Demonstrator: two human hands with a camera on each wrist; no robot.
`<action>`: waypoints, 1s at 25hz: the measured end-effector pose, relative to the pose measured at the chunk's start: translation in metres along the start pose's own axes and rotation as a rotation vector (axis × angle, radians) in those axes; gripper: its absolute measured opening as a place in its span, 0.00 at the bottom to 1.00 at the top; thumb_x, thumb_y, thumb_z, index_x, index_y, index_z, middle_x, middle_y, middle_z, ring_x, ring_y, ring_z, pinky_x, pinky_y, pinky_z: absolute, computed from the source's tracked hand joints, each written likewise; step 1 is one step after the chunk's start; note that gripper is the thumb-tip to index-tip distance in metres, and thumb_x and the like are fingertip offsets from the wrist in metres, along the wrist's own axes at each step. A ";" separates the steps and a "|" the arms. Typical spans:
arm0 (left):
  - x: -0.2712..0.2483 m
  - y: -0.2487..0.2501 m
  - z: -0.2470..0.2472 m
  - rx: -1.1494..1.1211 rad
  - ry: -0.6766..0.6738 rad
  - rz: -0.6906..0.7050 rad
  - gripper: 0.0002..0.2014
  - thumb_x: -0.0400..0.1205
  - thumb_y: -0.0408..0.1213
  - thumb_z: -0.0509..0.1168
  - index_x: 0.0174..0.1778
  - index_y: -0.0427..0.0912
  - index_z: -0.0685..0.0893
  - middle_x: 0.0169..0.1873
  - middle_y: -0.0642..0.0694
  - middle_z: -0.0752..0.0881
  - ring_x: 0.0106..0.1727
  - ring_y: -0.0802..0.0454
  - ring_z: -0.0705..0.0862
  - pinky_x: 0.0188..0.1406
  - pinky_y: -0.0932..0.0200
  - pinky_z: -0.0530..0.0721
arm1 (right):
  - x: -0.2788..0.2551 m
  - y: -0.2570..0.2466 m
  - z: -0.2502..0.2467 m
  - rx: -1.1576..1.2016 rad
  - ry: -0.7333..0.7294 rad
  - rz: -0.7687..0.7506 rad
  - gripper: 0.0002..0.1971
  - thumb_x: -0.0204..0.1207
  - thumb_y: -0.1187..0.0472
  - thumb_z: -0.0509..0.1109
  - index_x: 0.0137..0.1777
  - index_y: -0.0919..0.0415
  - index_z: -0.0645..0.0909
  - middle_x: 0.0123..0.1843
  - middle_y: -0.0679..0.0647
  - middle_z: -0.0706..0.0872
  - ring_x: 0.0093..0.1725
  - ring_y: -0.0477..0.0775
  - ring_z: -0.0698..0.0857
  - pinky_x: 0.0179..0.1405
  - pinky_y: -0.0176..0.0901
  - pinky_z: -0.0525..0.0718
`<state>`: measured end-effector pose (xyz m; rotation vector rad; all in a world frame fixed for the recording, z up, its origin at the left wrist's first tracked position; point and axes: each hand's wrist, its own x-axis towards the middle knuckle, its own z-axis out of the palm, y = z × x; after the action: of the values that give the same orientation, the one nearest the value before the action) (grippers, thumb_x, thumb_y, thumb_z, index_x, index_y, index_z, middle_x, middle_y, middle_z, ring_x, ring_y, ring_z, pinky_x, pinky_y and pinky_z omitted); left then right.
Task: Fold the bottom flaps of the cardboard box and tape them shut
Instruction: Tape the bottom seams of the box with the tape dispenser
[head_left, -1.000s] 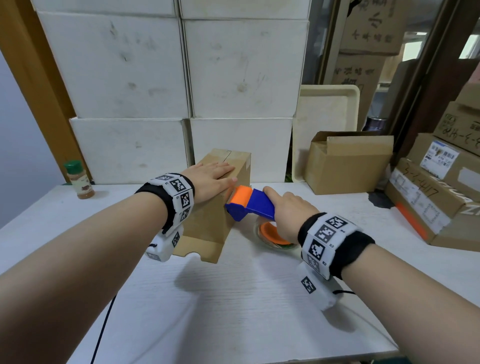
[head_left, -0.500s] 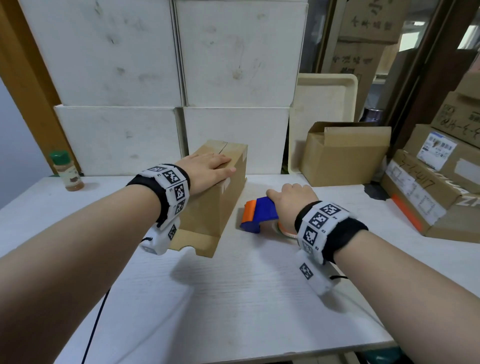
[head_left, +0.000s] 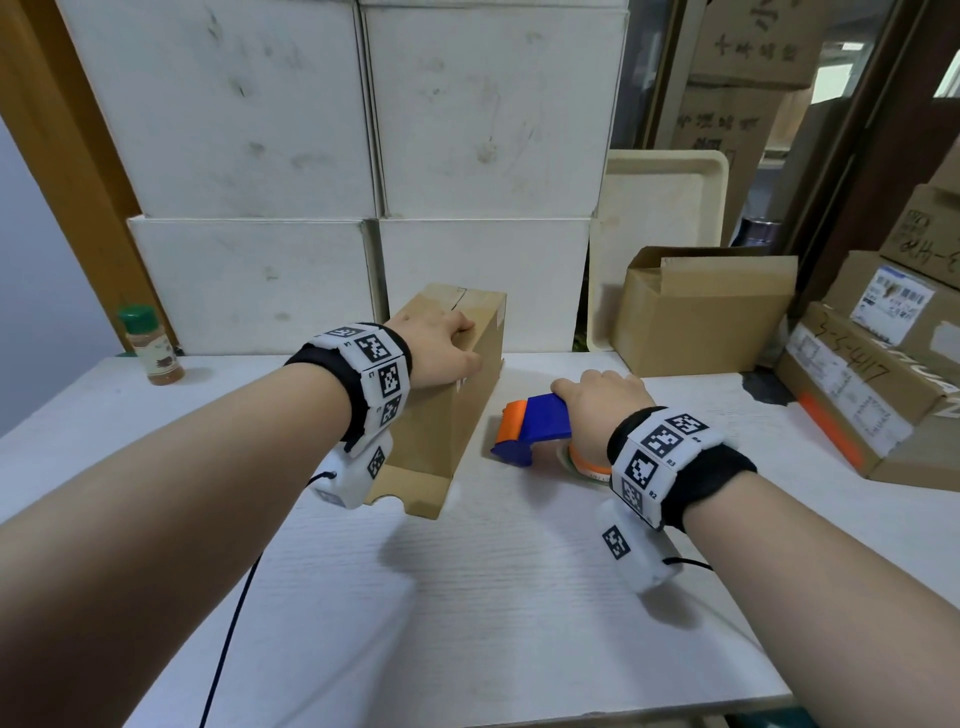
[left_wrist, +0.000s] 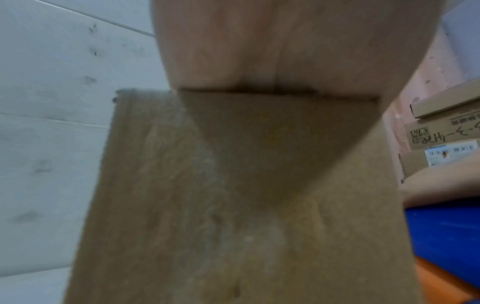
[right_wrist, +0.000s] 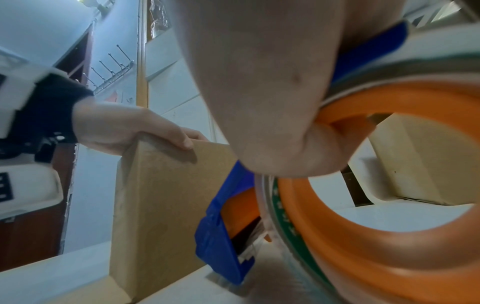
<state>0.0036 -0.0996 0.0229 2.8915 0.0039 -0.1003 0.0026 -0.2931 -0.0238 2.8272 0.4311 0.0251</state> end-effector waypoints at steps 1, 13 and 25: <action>0.001 0.001 0.001 0.009 -0.007 -0.004 0.32 0.78 0.50 0.59 0.79 0.57 0.60 0.76 0.48 0.68 0.78 0.43 0.63 0.77 0.48 0.63 | 0.000 0.000 0.000 0.004 0.002 -0.001 0.24 0.73 0.61 0.65 0.70 0.52 0.69 0.58 0.56 0.78 0.59 0.59 0.78 0.51 0.47 0.70; 0.009 0.004 0.013 0.109 0.067 0.045 0.34 0.74 0.45 0.64 0.77 0.52 0.60 0.76 0.51 0.67 0.77 0.51 0.66 0.83 0.47 0.49 | -0.001 0.001 0.001 0.019 0.012 -0.005 0.23 0.72 0.62 0.65 0.69 0.53 0.69 0.55 0.56 0.77 0.59 0.59 0.77 0.52 0.47 0.70; 0.000 0.004 0.010 0.094 0.026 0.086 0.38 0.77 0.67 0.52 0.80 0.50 0.58 0.80 0.51 0.61 0.83 0.53 0.56 0.83 0.43 0.46 | 0.002 0.003 -0.004 0.050 -0.043 -0.008 0.22 0.72 0.62 0.66 0.67 0.53 0.71 0.47 0.53 0.71 0.58 0.58 0.79 0.48 0.46 0.69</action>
<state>0.0031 -0.1057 0.0145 2.9820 -0.1234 -0.0484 0.0051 -0.2938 -0.0195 2.8692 0.4393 -0.0490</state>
